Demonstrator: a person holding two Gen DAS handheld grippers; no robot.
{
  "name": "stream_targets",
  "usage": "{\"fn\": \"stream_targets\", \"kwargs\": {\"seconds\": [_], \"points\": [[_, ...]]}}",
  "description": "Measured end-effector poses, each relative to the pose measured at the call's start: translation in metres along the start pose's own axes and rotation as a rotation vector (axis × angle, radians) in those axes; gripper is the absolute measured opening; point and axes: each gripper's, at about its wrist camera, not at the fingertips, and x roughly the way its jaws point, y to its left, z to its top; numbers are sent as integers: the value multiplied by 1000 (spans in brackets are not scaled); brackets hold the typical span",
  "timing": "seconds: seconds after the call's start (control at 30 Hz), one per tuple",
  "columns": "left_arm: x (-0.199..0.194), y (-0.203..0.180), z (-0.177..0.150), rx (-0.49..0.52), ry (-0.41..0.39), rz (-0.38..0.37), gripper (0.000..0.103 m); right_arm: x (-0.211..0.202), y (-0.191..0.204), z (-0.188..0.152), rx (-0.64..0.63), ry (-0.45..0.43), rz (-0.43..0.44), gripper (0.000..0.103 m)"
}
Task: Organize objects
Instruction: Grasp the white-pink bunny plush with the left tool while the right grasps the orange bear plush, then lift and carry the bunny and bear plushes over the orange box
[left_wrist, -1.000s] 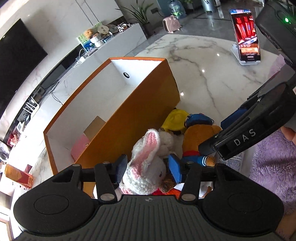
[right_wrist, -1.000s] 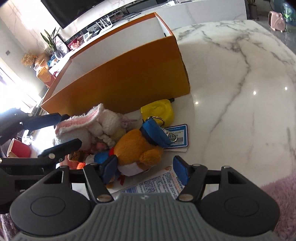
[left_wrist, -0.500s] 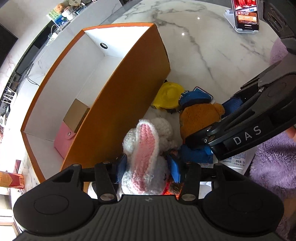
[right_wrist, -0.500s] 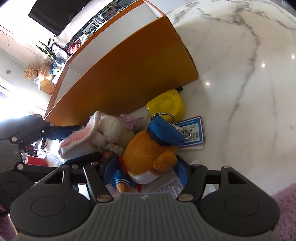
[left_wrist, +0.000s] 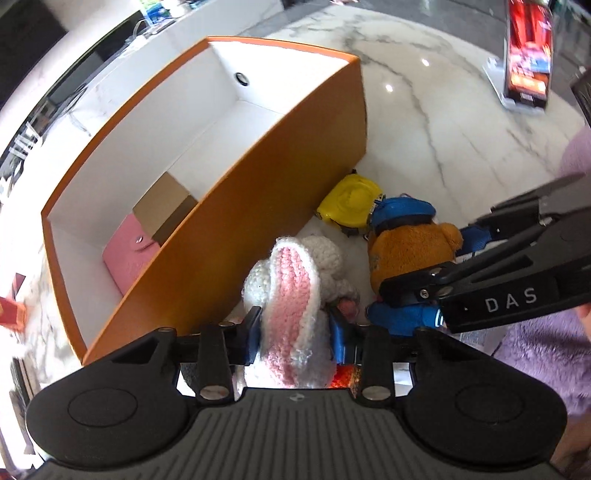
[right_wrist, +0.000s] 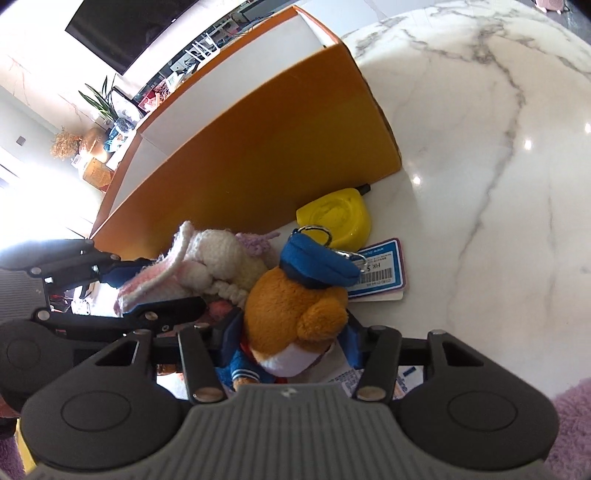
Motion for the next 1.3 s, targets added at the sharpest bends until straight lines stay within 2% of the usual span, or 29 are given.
{"fn": "stream_targets", "kwargs": {"seconds": [0.23,0.4,0.63,1.03,1.23,1.3], "points": [[-36,10,-14,-165,-134,-32,40,-24,13,1,-62,-52,2,55],[-62,15,-23,-250,-221,-39,40,-53,27,6,-157,-127,-5,55],[-90,39,-28,-406,-335,-102,40,-87,51,25,-267,-196,4,55],[-115,85,-3,-513,-511,-114,40,-122,98,85,-442,-316,9,55],[-106,110,16,-596,-569,-140,40,-122,119,126,-541,-351,-32,55],[-97,116,18,-628,-566,-160,40,-115,125,140,-589,-342,-59,55]]}}
